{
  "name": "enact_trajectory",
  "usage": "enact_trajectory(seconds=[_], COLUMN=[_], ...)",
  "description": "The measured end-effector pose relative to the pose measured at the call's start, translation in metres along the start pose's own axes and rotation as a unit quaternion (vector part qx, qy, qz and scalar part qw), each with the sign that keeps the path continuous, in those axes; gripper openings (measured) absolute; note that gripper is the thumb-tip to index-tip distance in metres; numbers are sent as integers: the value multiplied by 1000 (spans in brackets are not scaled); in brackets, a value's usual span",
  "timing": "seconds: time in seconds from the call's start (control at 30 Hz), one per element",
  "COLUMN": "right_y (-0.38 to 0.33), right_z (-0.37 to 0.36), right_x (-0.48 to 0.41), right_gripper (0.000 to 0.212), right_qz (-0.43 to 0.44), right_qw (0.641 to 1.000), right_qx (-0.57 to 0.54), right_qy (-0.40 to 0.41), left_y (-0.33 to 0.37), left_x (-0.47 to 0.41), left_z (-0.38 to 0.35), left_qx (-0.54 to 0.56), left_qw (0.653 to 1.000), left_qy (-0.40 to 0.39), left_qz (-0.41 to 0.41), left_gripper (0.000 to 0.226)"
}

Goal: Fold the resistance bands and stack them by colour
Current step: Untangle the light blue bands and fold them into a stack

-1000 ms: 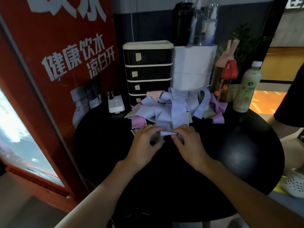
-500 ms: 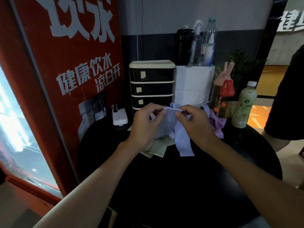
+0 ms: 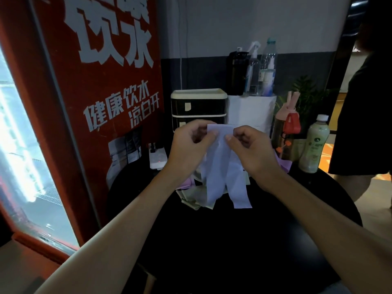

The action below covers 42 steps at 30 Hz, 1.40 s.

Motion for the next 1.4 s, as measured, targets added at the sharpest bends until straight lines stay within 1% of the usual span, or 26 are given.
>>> enact_trajectory(seconds=[0.07, 0.13, 0.2, 0.27, 0.37, 0.47, 0.57, 0.67, 0.77, 0.83, 0.93, 1.0, 1.07, 1.17, 1.23, 1.3, 1.4], right_y=[-7, -11, -10, -5, 4, 9, 17, 22, 28, 32, 41, 44, 48, 59, 67, 72, 78], right_z=[-1, -3, -8, -13, -19, -23, -27, -26, -20, -14, -6, -1, 5, 19, 30, 42, 55], right_x=[0, 1, 5, 12, 26, 41, 57, 72, 82, 88, 100, 108, 116, 126, 131, 134, 135], right_gripper=[9, 1, 13, 19, 14, 15, 19, 15, 18, 21, 34, 39, 40, 41, 42, 35, 19], right_qz=[-10, -40, -88, -131, -186, -233, -272, -283, -300, -330, -371, -370, -370, -369, -358, -339, -305], right_qw=[1000, 997, 988, 979, 963, 938, 922, 921, 916, 903, 877, 871, 870, 876, 886, 901, 917], right_qx=[-20, -63, -119, -140, -159, -212, -218, -206, -196, -200, -222, -207, -168, -141, -129, -71, 44], right_qy=[-1, -13, -39, -72, -113, -143, -170, -171, -179, -188, -209, -246, -277, -276, -265, -263, -252], left_y=[9, 15, 18, 20, 22, 22, 22, 18, 8, 0, -12, -22, -31, -43, -53, -65, -88], left_x=[-3, -5, -6, -6, -5, -5, -2, 0, 4, 9, 20, 29, 38, 55, 70, 85, 105], left_z=[2, 5, 7, 10, 17, 24, 28, 35, 46, 53, 63, 68, 73, 81, 85, 88, 92], left_qx=[-5, 3, 13, 25, 48, 50, 66, 67, 53, 46, 38, 40, 43, 45, 36, 19, -56], left_qw=[1000, 1000, 999, 998, 995, 992, 988, 984, 980, 976, 970, 966, 961, 953, 951, 951, 957], left_qy=[6, 20, 36, 52, 80, 97, 109, 128, 153, 166, 182, 183, 187, 202, 202, 192, 147], left_qz=[-12, -11, -1, 14, 38, 60, 86, 103, 119, 131, 156, 178, 200, 223, 233, 243, 245], left_gripper=[9, 6, 7, 9, 8, 9, 11, 9, 10, 11, 15, 17, 15, 13, 10, 5, 13])
Point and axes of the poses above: each hand's wrist, its own x-axis away from the middle knuckle, its own z-axis out of the back of the hand, y = z × x, the point moved 4 cm from there along -x, towards the middle knuckle, and after that the axes turned 3 degrees about z, right-handed, at the moved point
